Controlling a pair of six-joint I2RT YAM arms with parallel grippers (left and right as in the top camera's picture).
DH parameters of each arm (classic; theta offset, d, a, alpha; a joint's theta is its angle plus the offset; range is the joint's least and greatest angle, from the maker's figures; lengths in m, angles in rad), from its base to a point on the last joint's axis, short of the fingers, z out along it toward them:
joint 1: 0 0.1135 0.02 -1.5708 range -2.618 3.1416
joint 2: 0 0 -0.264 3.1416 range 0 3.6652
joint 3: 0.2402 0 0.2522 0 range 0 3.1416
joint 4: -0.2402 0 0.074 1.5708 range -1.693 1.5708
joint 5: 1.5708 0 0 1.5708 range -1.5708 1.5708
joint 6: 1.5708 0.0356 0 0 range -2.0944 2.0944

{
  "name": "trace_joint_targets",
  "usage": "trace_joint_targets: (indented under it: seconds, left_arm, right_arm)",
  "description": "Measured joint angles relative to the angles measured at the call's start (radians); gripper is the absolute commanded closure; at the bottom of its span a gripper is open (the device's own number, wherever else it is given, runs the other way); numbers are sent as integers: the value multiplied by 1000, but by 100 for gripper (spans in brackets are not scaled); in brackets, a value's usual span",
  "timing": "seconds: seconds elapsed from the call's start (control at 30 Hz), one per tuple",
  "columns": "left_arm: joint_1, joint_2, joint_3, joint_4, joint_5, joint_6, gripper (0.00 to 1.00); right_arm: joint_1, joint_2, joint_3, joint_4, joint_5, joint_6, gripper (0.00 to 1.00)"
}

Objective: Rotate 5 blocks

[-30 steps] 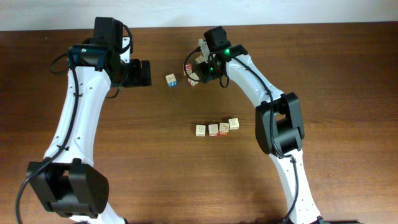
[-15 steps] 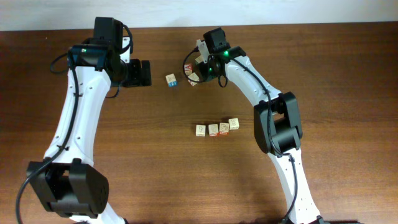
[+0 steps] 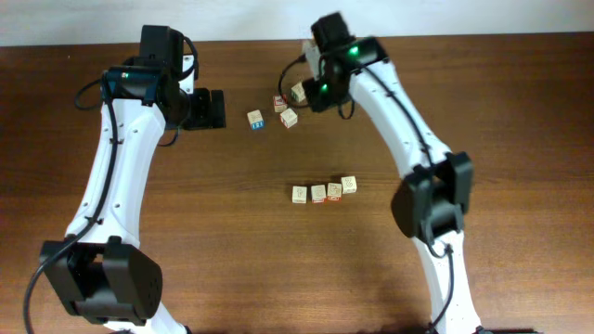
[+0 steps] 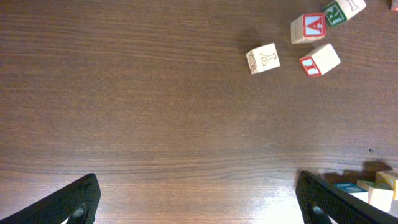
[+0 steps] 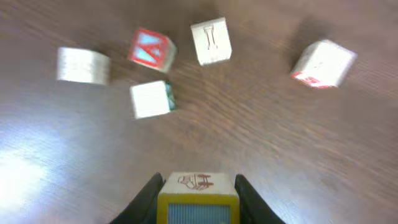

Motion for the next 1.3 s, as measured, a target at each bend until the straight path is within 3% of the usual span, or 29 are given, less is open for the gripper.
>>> trace_joint_targets:
  seconds: [0.2, 0.47, 0.6, 0.77, 1.03, 1.07, 1.3]
  left_arm:
    - [0, 0, 0, -1, 0, 0, 1]
    - [0, 0, 0, 0, 0, 0, 1]
    - [0, 0, 0, 0, 0, 0, 1]
    - [0, 0, 0, 1, 0, 0, 1]
    - [0, 0, 0, 1, 0, 0, 1]
    - [0, 0, 0, 0, 0, 0, 1]
    - [0, 0, 0, 0, 0, 0, 1]
  right_arm:
    - [-8, -224, 15, -198, -2, 23, 76]
    - [-84, -393, 15, -333, 2, 97, 76]
    - [-121, -491, 17, -489, 10, 118, 80]
    - [-122, -546, -41, -499, 11, 127, 80]
    - [-122, -536, -489, -364, 39, 163, 80]
    - [-122, -534, -598, -287, 37, 170, 80]
    - [-122, -530, -901, 25, 37, 177, 80]
